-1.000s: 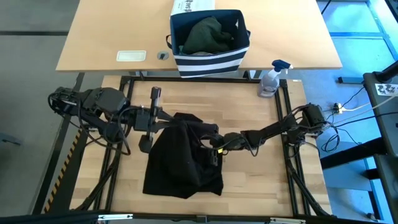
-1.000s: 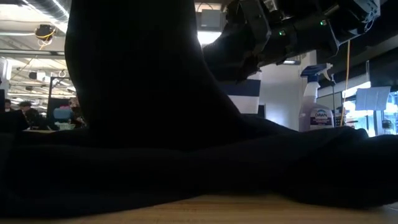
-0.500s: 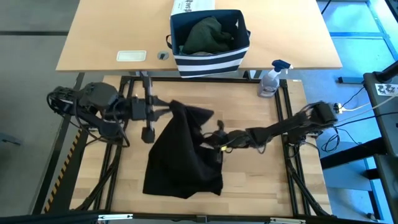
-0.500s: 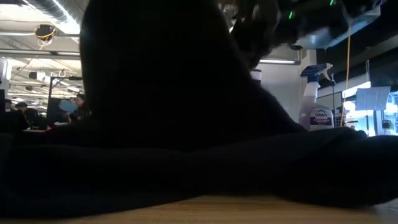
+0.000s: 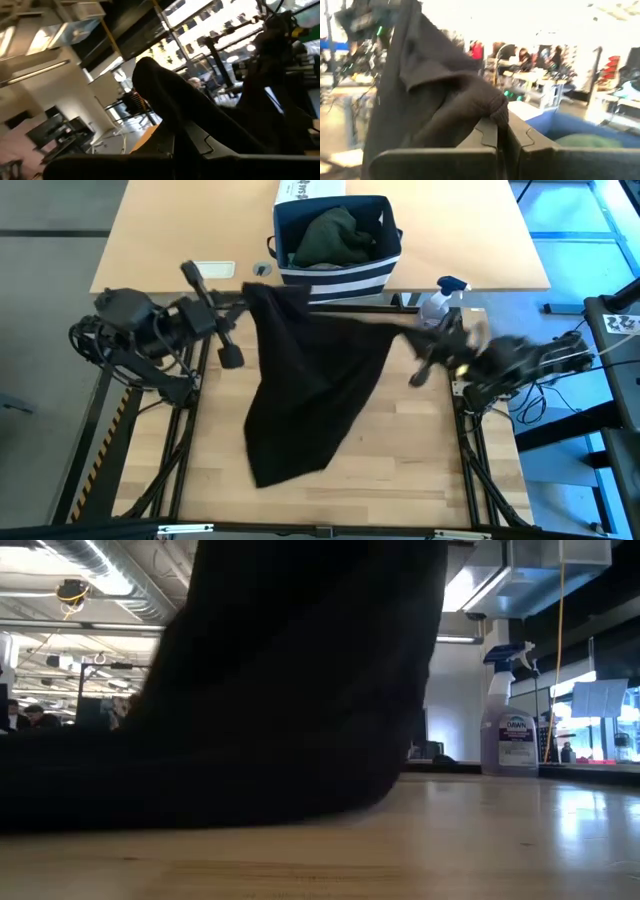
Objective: Fold Laundry from Bin
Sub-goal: Fold the black shirt
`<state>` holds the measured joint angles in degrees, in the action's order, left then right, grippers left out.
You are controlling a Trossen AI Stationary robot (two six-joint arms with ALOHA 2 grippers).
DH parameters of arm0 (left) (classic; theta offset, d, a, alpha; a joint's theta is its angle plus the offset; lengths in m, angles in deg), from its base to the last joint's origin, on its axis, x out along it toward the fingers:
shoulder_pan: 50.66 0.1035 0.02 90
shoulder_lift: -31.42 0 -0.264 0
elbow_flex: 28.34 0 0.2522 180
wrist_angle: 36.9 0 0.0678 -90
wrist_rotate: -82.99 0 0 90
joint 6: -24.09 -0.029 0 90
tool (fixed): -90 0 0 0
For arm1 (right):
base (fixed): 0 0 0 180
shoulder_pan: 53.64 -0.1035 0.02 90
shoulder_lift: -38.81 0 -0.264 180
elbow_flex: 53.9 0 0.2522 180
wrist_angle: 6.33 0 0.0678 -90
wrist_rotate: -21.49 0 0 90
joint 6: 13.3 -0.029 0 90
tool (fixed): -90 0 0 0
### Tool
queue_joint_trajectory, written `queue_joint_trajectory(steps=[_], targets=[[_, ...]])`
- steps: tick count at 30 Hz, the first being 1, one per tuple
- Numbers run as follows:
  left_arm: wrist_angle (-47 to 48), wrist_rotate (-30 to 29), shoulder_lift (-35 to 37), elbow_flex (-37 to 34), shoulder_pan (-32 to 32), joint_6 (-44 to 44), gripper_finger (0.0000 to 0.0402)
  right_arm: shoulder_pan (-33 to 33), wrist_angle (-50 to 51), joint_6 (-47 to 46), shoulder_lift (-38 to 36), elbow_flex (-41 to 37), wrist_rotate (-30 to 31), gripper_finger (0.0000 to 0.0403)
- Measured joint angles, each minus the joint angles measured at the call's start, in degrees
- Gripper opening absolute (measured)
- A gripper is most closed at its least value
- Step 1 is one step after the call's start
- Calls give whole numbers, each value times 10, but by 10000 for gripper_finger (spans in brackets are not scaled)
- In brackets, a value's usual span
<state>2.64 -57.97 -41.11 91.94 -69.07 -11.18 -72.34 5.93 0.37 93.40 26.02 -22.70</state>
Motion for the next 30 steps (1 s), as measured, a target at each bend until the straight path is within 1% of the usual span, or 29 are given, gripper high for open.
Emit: queue_joint_trajectory(steps=[5,10,12,14,18,20,23,27,30], targets=[[-29,-45,0,24,0,-3,0,0,50,71,26,144,12,1],[-107,-86,-1,32,0,-56,0,0,107,110,78,269,17,1],[-139,-95,-1,36,0,-86,0,0,129,123,101,314,24,1],[-165,-100,-1,43,0,-109,0,0,145,147,126,355,44,1],[-200,-100,-1,54,0,-129,0,0,164,187,171,425,70,0],[-200,-101,-1,60,0,-129,0,0,170,200,188,451,79,0],[-200,-118,-1,61,-9,-130,0,0,178,213,205,476,87,0],[-200,-155,-4,61,-35,-151,0,-5,187,213,214,476,101,0],[-207,-203,-13,61,-68,-191,0,-36,189,220,215,470,133,0]])
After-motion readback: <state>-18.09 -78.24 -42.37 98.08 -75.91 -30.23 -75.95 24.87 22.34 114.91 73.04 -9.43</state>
